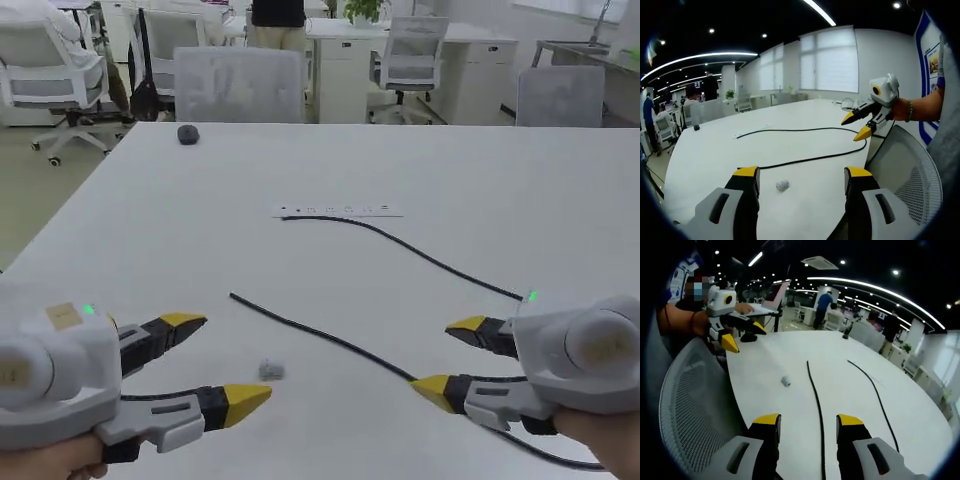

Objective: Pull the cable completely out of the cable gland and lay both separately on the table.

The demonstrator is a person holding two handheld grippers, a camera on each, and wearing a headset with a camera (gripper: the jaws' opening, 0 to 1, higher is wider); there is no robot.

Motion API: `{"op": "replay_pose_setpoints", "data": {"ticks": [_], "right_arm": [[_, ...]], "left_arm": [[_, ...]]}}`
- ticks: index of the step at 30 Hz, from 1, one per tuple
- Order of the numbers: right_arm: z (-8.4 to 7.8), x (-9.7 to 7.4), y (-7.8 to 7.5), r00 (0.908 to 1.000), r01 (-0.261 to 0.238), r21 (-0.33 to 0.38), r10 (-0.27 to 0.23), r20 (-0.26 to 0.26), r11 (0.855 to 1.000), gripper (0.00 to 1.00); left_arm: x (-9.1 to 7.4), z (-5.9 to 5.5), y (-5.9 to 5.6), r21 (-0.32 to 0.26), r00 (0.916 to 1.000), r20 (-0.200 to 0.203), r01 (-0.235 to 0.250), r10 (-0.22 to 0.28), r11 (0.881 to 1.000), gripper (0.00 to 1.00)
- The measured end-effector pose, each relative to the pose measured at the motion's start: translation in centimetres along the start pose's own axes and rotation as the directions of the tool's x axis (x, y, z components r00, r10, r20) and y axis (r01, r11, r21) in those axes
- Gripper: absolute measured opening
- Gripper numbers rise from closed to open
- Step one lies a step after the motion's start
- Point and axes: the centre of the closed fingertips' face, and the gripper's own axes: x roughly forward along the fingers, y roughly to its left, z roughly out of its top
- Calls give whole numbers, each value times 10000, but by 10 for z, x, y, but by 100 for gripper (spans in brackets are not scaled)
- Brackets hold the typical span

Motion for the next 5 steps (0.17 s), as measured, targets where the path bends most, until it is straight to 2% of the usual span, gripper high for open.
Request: {"op": "replay_pose_setpoints", "data": {"ticks": [5], "right_arm": [[-1, 3, 3, 9998, -203, -4, 203, -57, 9998, 42]], "left_arm": [[2, -2, 0, -12, 9999, -123, -91, 91, 10000, 69]]}}
